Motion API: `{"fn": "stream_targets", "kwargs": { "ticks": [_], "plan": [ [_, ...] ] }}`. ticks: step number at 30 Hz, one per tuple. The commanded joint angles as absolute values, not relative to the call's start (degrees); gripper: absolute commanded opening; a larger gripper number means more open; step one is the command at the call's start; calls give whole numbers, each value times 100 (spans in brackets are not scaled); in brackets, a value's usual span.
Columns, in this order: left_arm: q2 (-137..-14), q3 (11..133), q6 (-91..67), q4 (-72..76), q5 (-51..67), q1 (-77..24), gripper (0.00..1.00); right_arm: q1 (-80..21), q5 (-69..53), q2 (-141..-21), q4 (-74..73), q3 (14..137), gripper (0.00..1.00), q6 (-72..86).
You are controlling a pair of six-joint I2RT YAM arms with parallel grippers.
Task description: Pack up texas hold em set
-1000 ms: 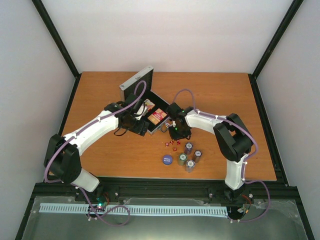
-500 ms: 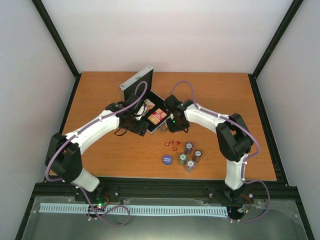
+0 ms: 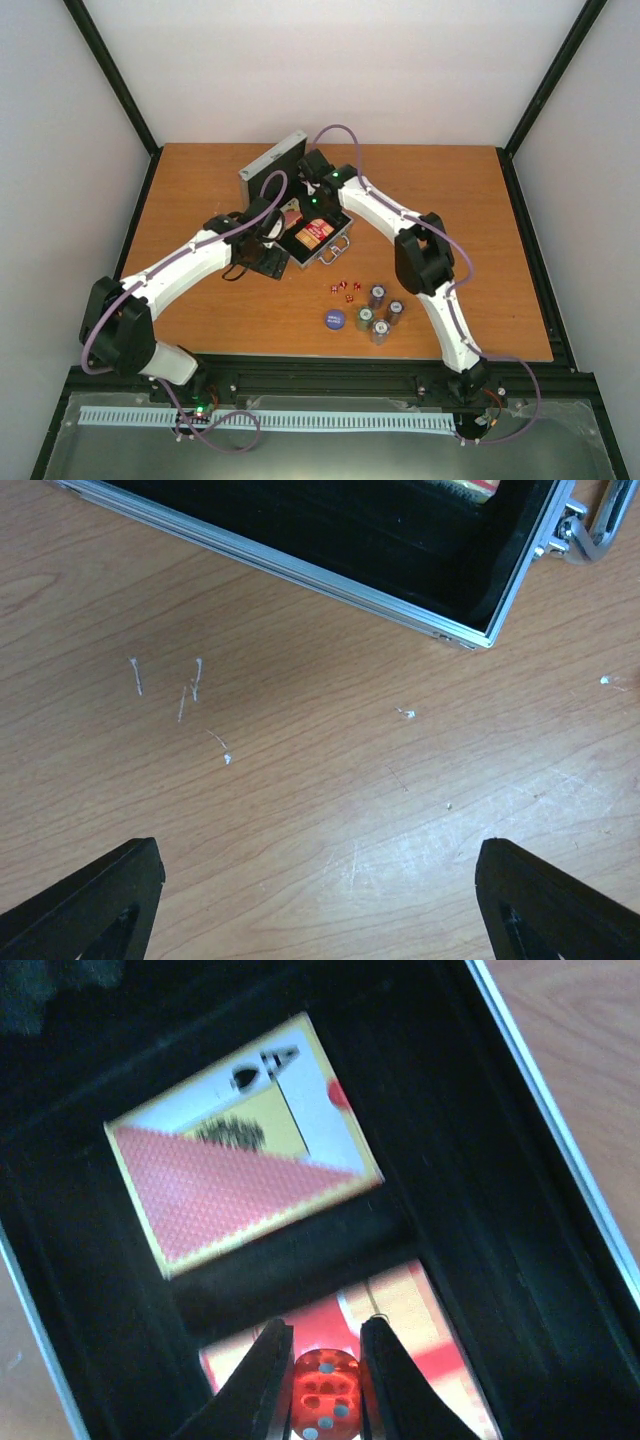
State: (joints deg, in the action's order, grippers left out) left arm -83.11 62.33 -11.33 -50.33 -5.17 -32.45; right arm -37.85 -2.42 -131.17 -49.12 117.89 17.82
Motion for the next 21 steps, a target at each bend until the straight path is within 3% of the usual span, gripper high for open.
{"fn": "stream_targets", "kwargs": {
  "ticks": [1,13,17,21],
  "plan": [
    [-8115,6210,-1281,-5045,-636,-3191,89,-3654,-492,-13849,-5152,12856,4,1775],
    [-8156,6162,-1216,-5026,-512,-3114,88,-3516,-796,-14468,-4522,13060,6,1862],
    [-8207,6151,-1163,-4982,-427,-3064,88,-3515,-823,-14538,-4423,12988,19,1840],
    [-8293,6181,-1096,-4966,-405,-3012,88,-3503,-739,-14577,-4471,13040,24,1870]
  ]
}}
